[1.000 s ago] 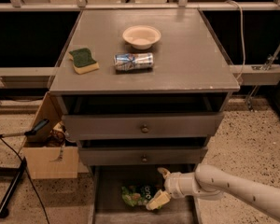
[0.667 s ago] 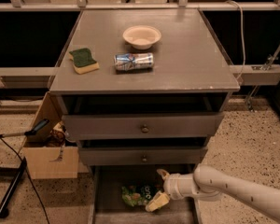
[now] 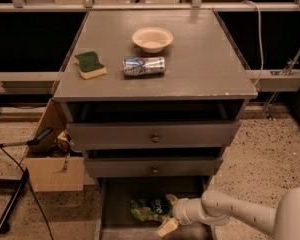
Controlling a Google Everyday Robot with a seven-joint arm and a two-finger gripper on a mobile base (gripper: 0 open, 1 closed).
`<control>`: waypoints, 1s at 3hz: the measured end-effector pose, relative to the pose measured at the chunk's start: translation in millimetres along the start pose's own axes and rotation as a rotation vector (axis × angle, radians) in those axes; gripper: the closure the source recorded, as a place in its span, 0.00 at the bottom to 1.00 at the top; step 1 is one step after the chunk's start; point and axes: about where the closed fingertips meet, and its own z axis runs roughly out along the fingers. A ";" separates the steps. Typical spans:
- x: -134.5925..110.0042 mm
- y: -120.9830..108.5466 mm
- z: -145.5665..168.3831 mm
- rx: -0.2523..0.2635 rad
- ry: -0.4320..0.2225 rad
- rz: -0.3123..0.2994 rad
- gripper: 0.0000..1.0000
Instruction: Pick green rice chip bag from bottom drawer and place on counter
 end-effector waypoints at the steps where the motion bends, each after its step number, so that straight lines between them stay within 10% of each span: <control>1: 29.5 -4.9 15.5 0.000 0.003 0.024 0.00; 3: 41.2 -26.1 63.1 -0.006 -0.025 0.026 0.00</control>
Offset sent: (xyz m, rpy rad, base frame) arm 0.0161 0.0074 -0.0881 0.0241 0.0197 -0.0331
